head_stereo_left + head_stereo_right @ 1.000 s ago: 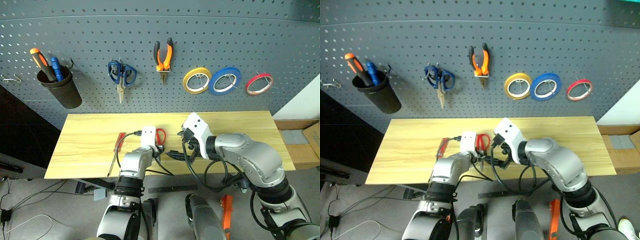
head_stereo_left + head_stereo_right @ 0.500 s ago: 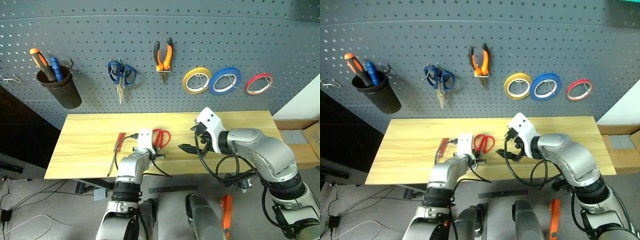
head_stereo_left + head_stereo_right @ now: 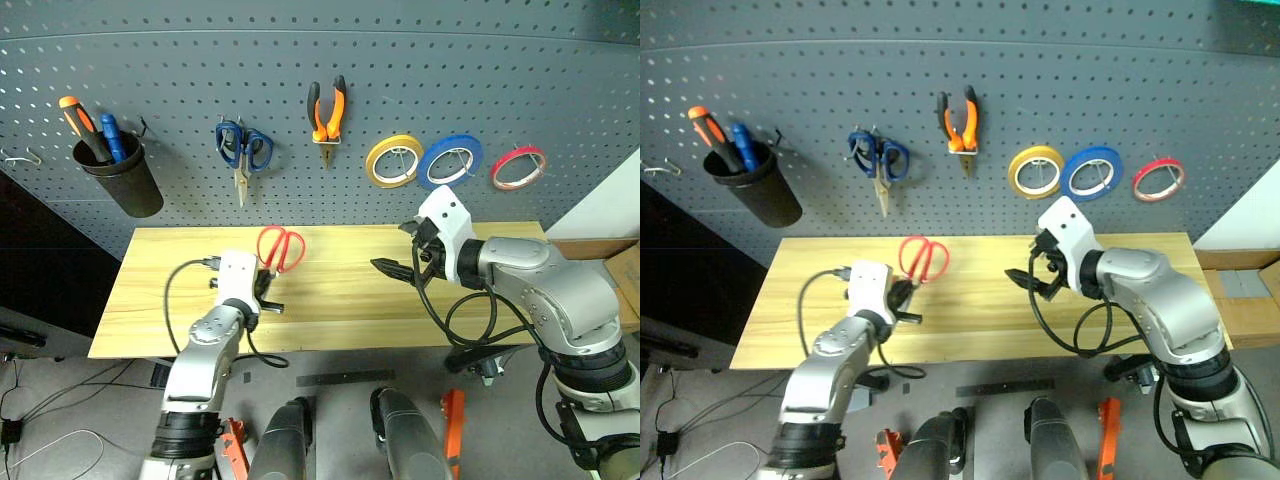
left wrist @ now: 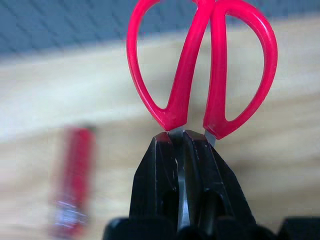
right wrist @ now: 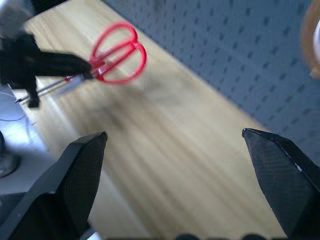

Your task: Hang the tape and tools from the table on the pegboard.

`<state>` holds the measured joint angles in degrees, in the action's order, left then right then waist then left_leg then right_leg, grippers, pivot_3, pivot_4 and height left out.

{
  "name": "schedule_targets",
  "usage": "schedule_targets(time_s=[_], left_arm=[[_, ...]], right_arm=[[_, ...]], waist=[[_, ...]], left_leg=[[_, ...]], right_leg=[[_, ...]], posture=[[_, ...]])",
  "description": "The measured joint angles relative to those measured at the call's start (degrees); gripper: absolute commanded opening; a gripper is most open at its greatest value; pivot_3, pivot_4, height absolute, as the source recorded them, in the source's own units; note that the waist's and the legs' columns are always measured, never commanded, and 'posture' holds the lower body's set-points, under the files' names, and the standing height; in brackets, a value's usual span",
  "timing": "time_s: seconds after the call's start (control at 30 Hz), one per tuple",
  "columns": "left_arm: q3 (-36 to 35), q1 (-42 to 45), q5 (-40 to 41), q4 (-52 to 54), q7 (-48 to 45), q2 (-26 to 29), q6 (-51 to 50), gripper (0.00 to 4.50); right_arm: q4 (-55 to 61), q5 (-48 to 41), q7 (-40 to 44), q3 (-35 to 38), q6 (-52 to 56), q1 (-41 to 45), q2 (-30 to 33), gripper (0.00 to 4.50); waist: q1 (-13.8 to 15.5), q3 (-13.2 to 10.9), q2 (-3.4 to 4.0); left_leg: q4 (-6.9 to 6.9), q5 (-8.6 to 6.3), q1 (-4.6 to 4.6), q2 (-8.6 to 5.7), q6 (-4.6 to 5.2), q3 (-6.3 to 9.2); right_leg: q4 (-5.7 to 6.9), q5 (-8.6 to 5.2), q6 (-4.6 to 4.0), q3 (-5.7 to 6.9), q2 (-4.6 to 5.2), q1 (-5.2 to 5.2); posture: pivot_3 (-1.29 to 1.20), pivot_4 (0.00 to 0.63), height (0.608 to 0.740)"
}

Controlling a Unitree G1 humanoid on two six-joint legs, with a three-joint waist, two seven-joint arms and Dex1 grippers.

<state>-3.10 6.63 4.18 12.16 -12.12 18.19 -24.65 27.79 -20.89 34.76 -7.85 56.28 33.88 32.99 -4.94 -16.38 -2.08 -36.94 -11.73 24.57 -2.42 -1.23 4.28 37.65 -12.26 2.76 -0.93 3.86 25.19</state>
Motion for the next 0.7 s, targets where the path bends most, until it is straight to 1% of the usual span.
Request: schedule_targets(time_s=[0.1,0.2,0.27,0.33,0.5,0.7], left_arm=[[-2.12,-4.32,-0.76,5.3,-1.1,2.21,6.77,0.04],[-3.98,-7.81,-0.34,11.29,-1.82,2.74,9.31,0.04],[-5.16,-7.91,0.56,13.94,-1.99,2.7,9.5,0.04],[-6.66,-6.78,1.39,15.71,-1.53,2.39,9.44,0.04],[-7.6,2.24,2.24,15.3,-1.08,2.95,8.77,0.04],[-6.42,8.74,1.44,7.8,-1.32,3.13,8.88,0.04]], right_arm=[[1.57,0.46,0.73,0.18,-6.61,-0.16,-0.22,4.5],[2.71,0.02,1.16,0.55,-9.13,-0.14,-0.84,4.5],[2.79,-0.28,1.01,1.02,-9.98,-0.02,-2.02,4.5],[2.78,-0.61,0.66,1.23,-10.88,0.38,-2.49,4.5],[0.19,-0.12,-0.32,2.02,-13.04,1.86,-3.2,4.5],[-2.16,0.3,-0.43,1.96,-14.16,3.17,-3.98,4.5]], waist=[[0.14,0.01,0.0],[0.19,0.02,-0.02],[0.33,0.04,-0.04],[0.41,0.07,-0.05],[0.71,0.21,-0.21],[0.7,0.22,-0.2]], left_leg=[[-0.02,0.0,0.0,0.0,0.01,0.01],[-0.04,0.0,0.02,0.0,0.01,0.02],[-0.06,0.0,0.03,0.0,0.01,0.08],[-0.08,0.01,0.02,0.0,0.02,0.07],[-0.1,0.01,0.02,-0.01,0.02,0.06],[-0.07,0.01,0.02,-0.01,0.02,0.04]], right_leg=[[-0.03,0.0,0.0,0.02,0.04,-0.01],[-0.05,0.0,0.0,0.04,0.05,-0.02],[-0.03,0.0,0.01,0.11,0.03,-0.04],[-0.01,0.0,0.01,0.11,0.02,-0.05],[-0.01,0.01,0.02,0.12,-0.04,-0.09],[0.02,0.02,0.02,0.1,-0.05,-0.05]], posture=[[-0.14,0.237,0.74],[-0.12,0.233,0.74],[-0.11,0.229,0.74],[-0.11,0.226,0.74],[-0.1,0.225,0.74],[-0.11,0.227,0.74]])
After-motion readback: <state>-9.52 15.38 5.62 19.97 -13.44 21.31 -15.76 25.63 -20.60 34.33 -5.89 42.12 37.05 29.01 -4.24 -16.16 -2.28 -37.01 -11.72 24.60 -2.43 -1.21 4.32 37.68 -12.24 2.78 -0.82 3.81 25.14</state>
